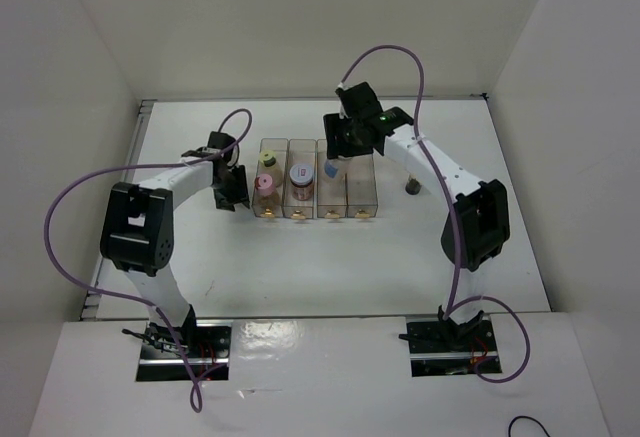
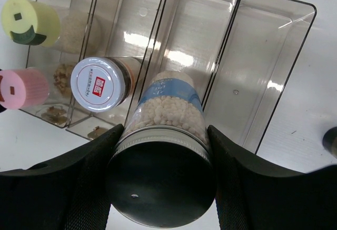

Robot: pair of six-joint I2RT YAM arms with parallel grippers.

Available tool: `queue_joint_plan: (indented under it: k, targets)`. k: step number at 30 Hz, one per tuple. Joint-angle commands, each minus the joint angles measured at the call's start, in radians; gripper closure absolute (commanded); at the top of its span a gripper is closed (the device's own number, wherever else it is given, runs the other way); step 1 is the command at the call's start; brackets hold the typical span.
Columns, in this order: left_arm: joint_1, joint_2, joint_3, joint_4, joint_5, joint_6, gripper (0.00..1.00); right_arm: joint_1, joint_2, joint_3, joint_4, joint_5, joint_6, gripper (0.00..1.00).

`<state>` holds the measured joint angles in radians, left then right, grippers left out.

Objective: Organize the condiment bottles

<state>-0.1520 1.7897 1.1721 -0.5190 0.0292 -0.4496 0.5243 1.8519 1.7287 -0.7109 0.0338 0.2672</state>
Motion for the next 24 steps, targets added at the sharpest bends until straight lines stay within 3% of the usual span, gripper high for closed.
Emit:
queue_joint_plan:
  k: [1,6,11,15,24]
  targets:
    - [-0.009,0.013,0.017,0.013,0.012,-0.003,0.48,0.020,0.001,0.051,0.054,0.020,-0.016,0.74]
    - [-0.029,0.022,0.026,0.013,0.012,-0.003,0.42,0.020,0.001,0.040,0.054,0.020,-0.016,0.74]
    - [-0.029,0.022,0.026,0.013,0.012,-0.003,0.27,0.020,0.010,0.031,0.054,0.029,-0.016,0.74]
    - [-0.038,0.022,0.026,0.013,0.012,-0.003,0.22,0.029,0.021,0.031,0.054,0.029,-0.016,0.74]
    - [-0.038,0.022,0.049,-0.047,-0.101,-0.003,0.06,0.029,0.052,0.031,0.054,0.049,-0.025,0.74]
